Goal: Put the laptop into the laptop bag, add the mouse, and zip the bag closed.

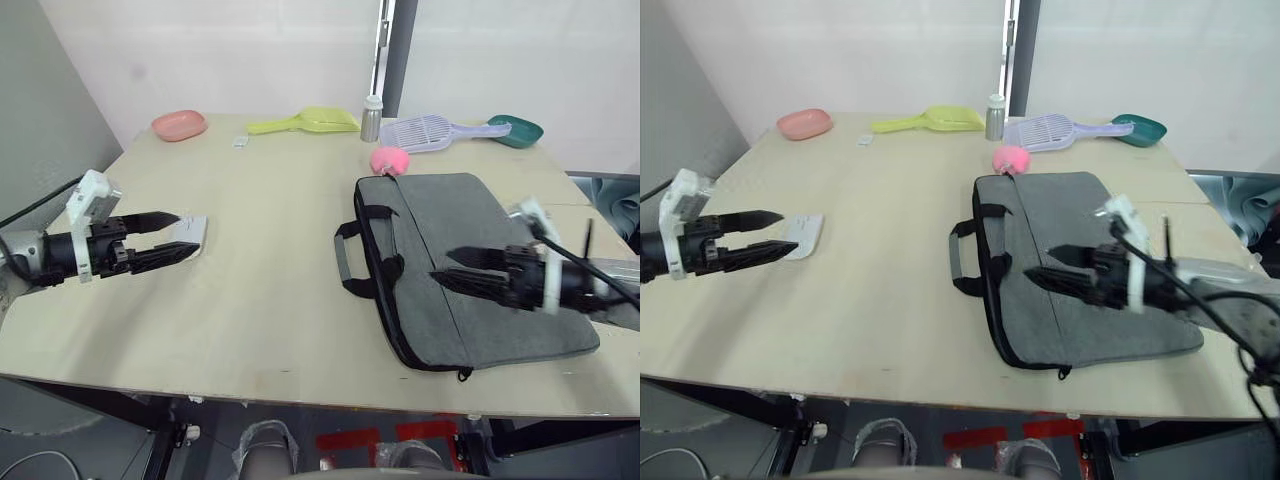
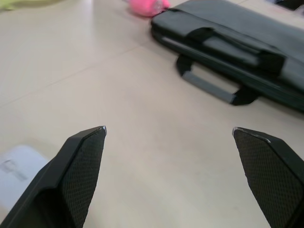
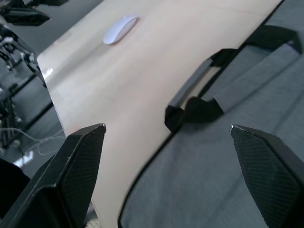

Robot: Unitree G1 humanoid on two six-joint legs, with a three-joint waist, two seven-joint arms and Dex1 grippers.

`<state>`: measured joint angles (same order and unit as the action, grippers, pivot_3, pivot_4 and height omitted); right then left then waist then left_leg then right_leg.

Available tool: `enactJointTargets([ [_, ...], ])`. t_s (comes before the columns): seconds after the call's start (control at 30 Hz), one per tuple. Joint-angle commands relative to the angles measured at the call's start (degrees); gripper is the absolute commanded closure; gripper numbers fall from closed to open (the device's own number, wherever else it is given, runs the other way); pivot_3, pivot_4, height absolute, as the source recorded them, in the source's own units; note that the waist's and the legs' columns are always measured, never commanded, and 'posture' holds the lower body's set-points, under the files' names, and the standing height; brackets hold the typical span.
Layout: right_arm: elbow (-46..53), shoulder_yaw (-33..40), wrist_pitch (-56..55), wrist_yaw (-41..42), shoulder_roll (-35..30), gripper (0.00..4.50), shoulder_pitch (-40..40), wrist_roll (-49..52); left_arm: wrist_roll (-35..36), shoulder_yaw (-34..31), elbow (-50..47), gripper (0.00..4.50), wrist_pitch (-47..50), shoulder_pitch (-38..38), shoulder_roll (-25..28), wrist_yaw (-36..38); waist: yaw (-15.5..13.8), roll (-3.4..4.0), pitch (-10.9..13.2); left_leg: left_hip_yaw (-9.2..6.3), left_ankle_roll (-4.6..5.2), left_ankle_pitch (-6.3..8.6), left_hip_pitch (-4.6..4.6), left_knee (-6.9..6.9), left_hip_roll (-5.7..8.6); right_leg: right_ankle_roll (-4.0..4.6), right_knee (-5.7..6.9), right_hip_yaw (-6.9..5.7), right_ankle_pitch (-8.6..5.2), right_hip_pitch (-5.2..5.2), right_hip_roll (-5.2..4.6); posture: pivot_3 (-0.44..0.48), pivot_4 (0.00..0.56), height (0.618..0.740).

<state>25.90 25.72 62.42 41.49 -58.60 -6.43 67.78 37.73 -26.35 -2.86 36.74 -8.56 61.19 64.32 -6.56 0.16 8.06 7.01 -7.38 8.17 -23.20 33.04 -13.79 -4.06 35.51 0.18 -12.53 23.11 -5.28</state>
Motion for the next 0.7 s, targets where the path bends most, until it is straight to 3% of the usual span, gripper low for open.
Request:
enactJointTargets([
  [0.03, -0.69, 5.75, -7.21, 8.76, -3.16, 0.03, 5.27, -7.92, -0.64, -5.72, 2.23, 0.00, -2.77, 1.58, -0.73, -0.52, 0.10, -0.03, -0.02, 0.00, 0.01, 0.00, 0.01, 0.03, 0.00, 0.01, 0.03, 0.00, 0.00, 0.00, 0.00, 0.000, 0.150, 0.740],
  [0.2, -4.63, 10.38, -13.92, 16.71, -4.96, 0.03, 12.30, -16.05, 2.14, -9.75, 8.70, 0.00, 2.29, 3.22, 0.47, 1.76, 0.50, -0.05, -0.04, 0.02, 0.08, 0.03, 0.05, 0.18, -0.02, 0.04, 0.17, 0.05, -0.02, 0.00, -0.01, 0.000, 0.150, 0.740],
  [0.4, -9.88, 19.00, -18.70, 22.08, -4.87, 0.03, 19.39, -24.21, -2.49, -17.91, 20.94, 0.00, -7.81, 5.97, -1.93, -1.81, 0.78, -0.05, -0.04, 0.06, 0.17, 0.03, 0.07, 0.20, -0.02, 0.14, 0.19, 0.08, -0.08, 0.01, -0.01, 0.000, 0.150, 0.740],
  [0.5, -12.88, 24.22, -21.51, 24.22, -3.98, 0.03, 22.39, -27.44, -4.85, -21.79, 23.09, 0.00, -14.82, 12.28, -2.69, 0.96, 1.07, -0.08, -0.07, 0.11, 0.23, 0.06, 0.04, 0.16, -0.02, 0.15, 0.06, 0.09, -0.09, 0.00, -0.02, 0.000, 0.150, 0.740],
  [0.7, -16.62, 26.71, -24.08, 25.79, -4.61, 0.03, 21.61, -30.10, -3.53, -23.34, 23.01, 0.00, -14.13, 14.13, -0.91, 2.67, 0.50, -0.17, -0.12, 0.14, 0.29, 0.09, 0.17, 0.20, -0.09, 0.15, 0.13, 0.07, -0.10, -0.07, -0.03, 0.000, 0.150, 0.740],
])
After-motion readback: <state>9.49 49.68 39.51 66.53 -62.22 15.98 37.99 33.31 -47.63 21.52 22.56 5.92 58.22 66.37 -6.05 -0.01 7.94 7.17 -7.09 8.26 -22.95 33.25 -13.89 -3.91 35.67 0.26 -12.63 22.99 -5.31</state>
